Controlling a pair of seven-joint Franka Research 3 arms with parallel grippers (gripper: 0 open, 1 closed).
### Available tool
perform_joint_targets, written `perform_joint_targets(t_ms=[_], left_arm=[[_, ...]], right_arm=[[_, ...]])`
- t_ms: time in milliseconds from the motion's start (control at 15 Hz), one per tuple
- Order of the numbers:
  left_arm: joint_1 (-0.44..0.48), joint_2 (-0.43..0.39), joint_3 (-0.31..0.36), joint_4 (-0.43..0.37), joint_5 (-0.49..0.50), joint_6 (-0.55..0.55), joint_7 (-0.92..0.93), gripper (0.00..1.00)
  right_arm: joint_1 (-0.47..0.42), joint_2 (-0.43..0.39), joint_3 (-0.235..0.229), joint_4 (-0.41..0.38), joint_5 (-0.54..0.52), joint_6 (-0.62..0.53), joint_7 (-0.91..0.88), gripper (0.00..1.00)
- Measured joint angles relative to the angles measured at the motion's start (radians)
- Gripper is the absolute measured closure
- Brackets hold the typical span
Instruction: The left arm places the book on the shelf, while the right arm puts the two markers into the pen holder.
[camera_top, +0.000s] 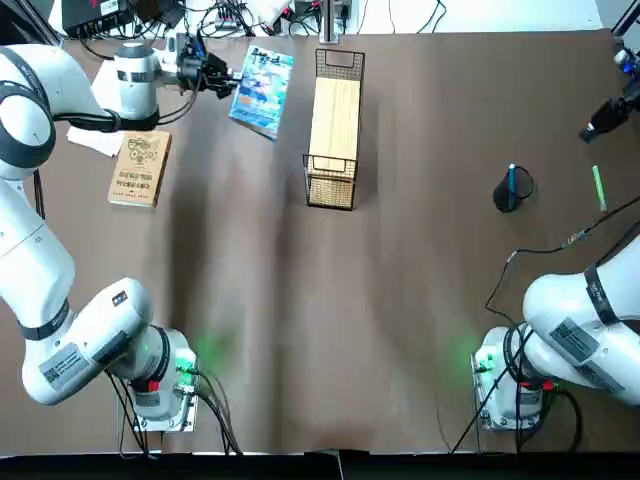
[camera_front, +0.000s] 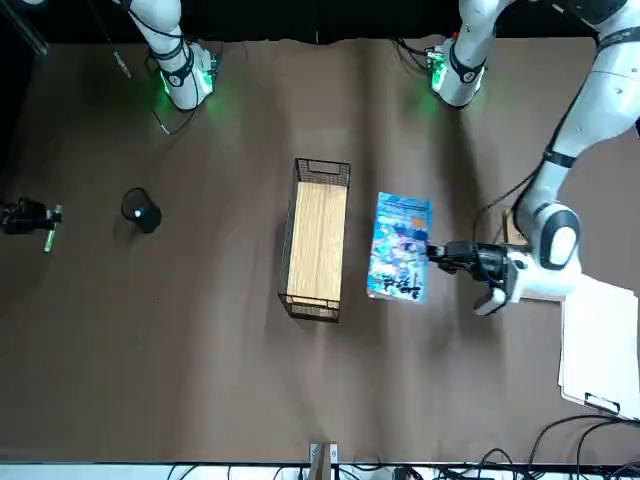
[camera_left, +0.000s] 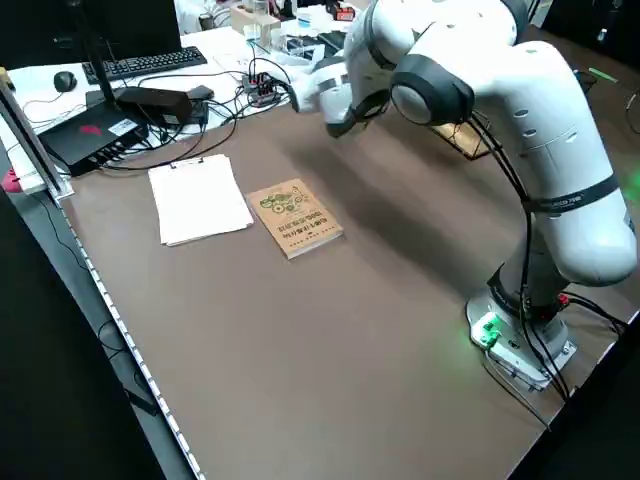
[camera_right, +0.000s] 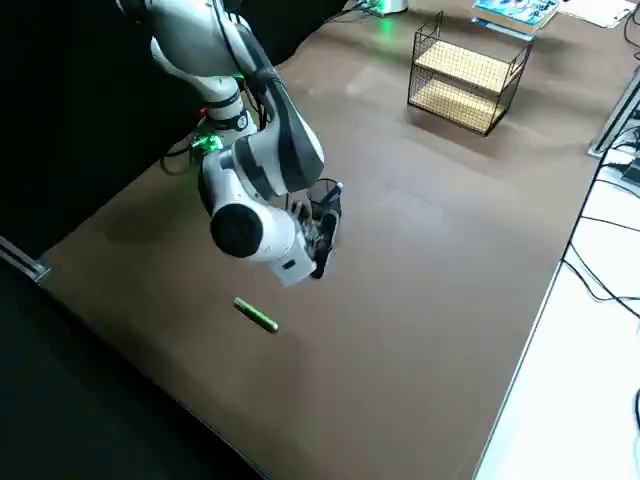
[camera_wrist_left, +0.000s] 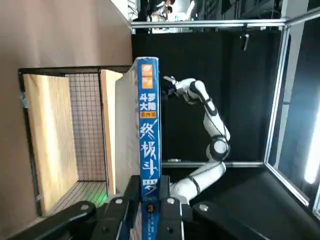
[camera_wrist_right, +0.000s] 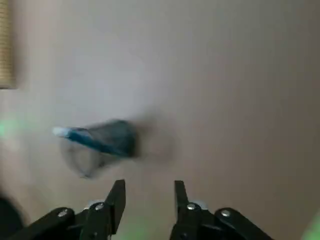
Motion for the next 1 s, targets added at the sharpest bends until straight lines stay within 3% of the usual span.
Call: perform_joint_targets(t_ms=[200,400,533,1000], left_arm=[[-0.013,0.000,-0.093,-0.064,-0.065,0.172,0.002,0.80],[-0.047,0.000,-0.109,-0.071,-0.103,0.244,0.002,0.80],[-0.072,0.000,-0.111,-0.071,-0.130,0.276,0.008,0.80],[-0.142,-0.001,-0.117,-0.076,-0.223,0.353,0.054,0.80]], right_arm=[[-0.007,0.013,-0.014,-0.001,-0.159,0.244,0.138,0.52],[-0.012,0.050,-0.041,-0.011,-0.251,0.376,0.244,0.49],[-0.008,0.096,-0.043,-0.016,-0.273,0.432,0.339,0.43],[0.009,0.185,-0.043,-0.016,-0.370,0.492,0.444,0.43]])
